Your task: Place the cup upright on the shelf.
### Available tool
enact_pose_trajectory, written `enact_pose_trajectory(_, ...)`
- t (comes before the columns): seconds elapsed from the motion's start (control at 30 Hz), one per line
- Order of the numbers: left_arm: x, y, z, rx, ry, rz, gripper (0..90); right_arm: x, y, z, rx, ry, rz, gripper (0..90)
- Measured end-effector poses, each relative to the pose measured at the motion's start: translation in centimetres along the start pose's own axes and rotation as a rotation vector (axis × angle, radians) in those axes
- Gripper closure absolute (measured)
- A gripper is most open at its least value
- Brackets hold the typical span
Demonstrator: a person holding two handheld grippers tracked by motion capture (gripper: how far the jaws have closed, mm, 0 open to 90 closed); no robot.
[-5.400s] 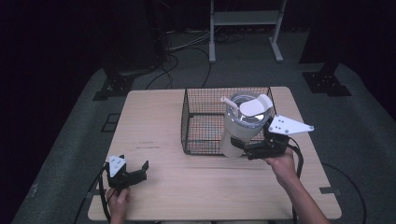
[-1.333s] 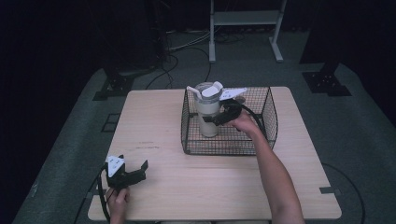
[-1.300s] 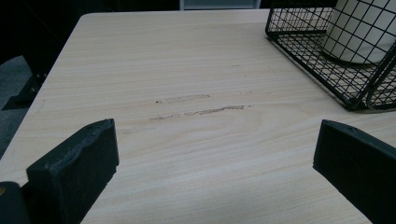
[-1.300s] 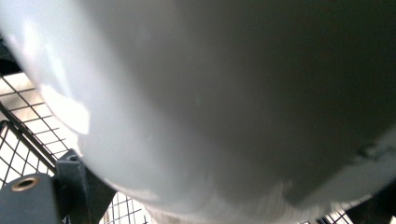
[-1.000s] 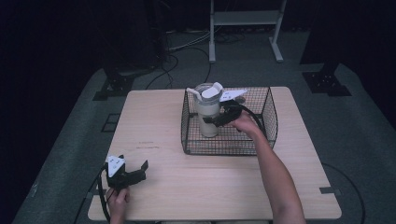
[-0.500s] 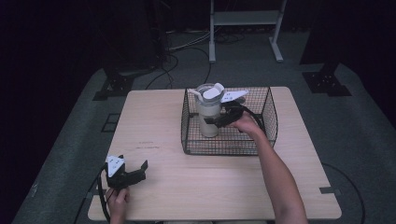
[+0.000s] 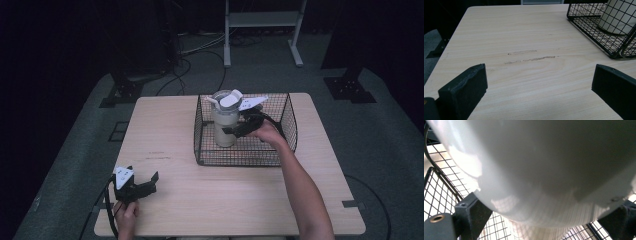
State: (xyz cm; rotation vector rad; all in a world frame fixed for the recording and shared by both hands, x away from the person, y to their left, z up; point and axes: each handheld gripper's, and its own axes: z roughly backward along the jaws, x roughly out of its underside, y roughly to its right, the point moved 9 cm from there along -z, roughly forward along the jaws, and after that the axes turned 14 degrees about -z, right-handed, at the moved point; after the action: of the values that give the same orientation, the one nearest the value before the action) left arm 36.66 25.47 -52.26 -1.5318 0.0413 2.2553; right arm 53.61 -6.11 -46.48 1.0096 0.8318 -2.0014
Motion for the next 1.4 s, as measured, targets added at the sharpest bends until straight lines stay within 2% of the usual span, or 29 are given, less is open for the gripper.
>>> enact_pose_trajectory(0.33, 0.0, 0.1, 0.1, 0.005, 0.004, -0.004, 0.0, 0.5, 0.1, 0.4, 0.019, -0.014, 0.000, 8.6)
enact_pose_trajectory(0.37, 0.0, 0.1, 0.1, 0.004, 0.003, -0.004, 0.0, 0.6, 0.2, 0.6, 0.022, -0.021, -0.011, 8.6)
enact_pose_trajectory(0.6, 0.0, 0.1, 0.0, 0.001, 0.001, -0.008, 0.0, 0.5, 0.1, 1.3, 0.036, -0.017, -0.008, 8.8)
enact_pose_trajectory(0.7, 0.0, 0.1, 0.0, 0.001, 0.001, -0.009, 0.0, 0.4, 0.2, 2.0, 0.045, -0.010, -0.029, 8.8)
enact_pose_trajectory(1.0, 0.0, 0.1, 0.0, 0.001, 0.001, -0.010, 0.0, 0.6, 0.2, 2.9, 0.063, -0.017, -0.036, 8.8)
enact_pose_trajectory(1.03, 0.0, 0.1, 0.0, -0.001, 0.002, -0.009, 0.0, 0.5, 0.1, 3.1, 0.057, -0.007, -0.056, 8.8)
enact_pose_trajectory(1.23, 0.0, 0.1, 0.0, 0.000, 0.000, -0.010, 0.0, 0.3, -0.1, 3.6, 0.065, -0.011, -0.066, 8.8)
enact_pose_trajectory(1.4, 0.0, 0.1, 0.0, 0.000, 0.001, -0.011, 0.0, 0.2, -0.3, 4.7, 0.079, -0.008, -0.072, 8.8)
